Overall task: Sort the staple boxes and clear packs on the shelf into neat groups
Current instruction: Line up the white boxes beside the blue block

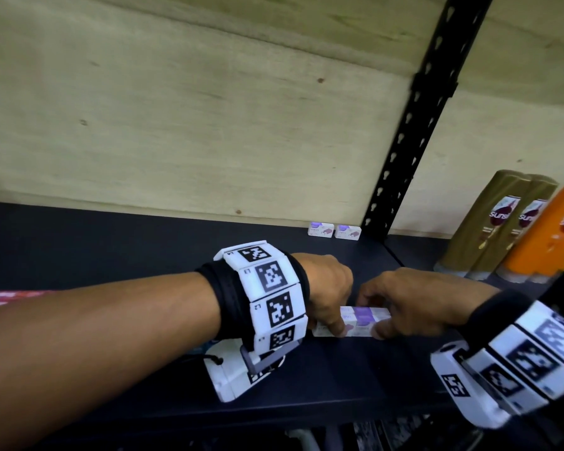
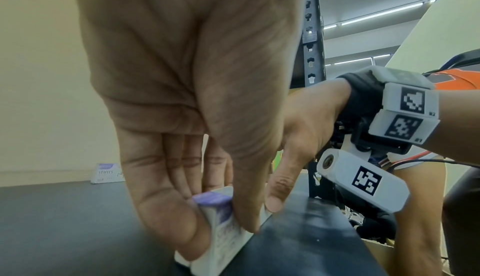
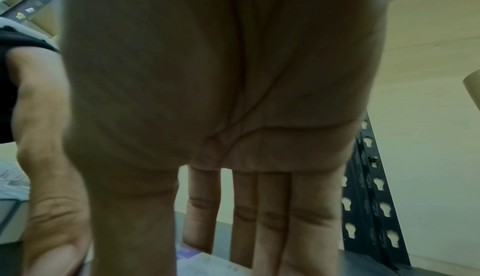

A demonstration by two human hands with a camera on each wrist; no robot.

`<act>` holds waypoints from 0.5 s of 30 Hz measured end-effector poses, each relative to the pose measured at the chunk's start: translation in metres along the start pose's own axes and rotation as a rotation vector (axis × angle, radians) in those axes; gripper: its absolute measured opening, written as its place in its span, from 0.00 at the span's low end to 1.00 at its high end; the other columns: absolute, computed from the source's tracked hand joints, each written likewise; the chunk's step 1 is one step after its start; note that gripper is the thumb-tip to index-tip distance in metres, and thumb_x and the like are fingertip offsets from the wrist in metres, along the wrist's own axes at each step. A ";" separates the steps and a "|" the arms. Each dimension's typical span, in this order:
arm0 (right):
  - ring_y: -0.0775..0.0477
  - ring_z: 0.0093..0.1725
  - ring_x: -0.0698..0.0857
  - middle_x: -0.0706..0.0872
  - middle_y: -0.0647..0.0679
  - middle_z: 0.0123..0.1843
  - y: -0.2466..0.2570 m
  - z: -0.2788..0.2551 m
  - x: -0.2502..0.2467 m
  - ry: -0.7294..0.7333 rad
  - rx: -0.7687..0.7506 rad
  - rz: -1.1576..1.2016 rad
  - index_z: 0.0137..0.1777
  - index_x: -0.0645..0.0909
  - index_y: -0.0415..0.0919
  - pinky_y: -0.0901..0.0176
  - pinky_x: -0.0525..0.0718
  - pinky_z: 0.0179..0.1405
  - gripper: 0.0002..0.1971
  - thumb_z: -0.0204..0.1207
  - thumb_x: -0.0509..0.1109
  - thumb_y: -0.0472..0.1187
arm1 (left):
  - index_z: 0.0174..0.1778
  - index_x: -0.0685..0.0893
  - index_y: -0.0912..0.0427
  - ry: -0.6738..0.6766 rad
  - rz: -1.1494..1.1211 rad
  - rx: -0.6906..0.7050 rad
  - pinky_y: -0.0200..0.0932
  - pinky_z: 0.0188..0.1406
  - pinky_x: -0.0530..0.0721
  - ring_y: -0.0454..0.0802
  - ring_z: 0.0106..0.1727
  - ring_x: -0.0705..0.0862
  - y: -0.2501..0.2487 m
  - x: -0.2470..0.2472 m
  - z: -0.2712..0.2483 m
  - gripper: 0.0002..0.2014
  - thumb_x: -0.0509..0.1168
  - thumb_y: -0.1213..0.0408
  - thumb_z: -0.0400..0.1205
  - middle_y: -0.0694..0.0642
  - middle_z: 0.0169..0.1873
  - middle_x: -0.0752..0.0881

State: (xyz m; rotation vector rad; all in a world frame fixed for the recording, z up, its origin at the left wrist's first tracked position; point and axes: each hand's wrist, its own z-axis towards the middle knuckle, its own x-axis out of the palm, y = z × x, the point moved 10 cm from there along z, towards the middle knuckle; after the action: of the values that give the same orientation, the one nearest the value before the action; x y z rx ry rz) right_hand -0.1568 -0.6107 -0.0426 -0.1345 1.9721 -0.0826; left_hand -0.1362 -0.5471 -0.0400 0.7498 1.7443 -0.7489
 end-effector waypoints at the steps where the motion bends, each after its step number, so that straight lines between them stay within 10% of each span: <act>1: 0.60 0.46 0.82 0.84 0.61 0.50 0.000 0.000 -0.001 -0.003 0.003 -0.007 0.60 0.80 0.63 0.64 0.78 0.44 0.15 0.75 0.75 0.53 | 0.57 0.86 0.59 0.000 -0.018 -0.008 0.44 0.48 0.88 0.39 0.25 0.78 0.001 0.000 0.000 0.18 0.71 0.49 0.79 0.47 0.26 0.82; 8: 0.60 0.48 0.83 0.85 0.60 0.53 0.000 0.000 0.000 0.033 0.022 -0.006 0.61 0.80 0.63 0.64 0.78 0.44 0.17 0.74 0.76 0.54 | 0.55 0.87 0.60 0.018 -0.068 -0.029 0.46 0.49 0.90 0.42 0.26 0.81 0.006 0.001 0.001 0.18 0.73 0.50 0.78 0.50 0.29 0.86; 15: 0.59 0.63 0.84 0.86 0.63 0.64 -0.009 -0.001 -0.015 0.112 0.052 0.089 0.74 0.73 0.63 0.55 0.79 0.69 0.34 0.69 0.75 0.66 | 0.53 0.88 0.55 0.011 -0.061 -0.070 0.39 0.40 0.84 0.43 0.25 0.82 0.020 -0.011 0.005 0.22 0.67 0.40 0.79 0.52 0.34 0.91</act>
State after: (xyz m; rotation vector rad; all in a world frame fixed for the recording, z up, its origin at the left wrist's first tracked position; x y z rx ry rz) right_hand -0.1509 -0.6180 -0.0272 -0.0079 2.0831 -0.0850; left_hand -0.1152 -0.5404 -0.0336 0.6565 1.8005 -0.7217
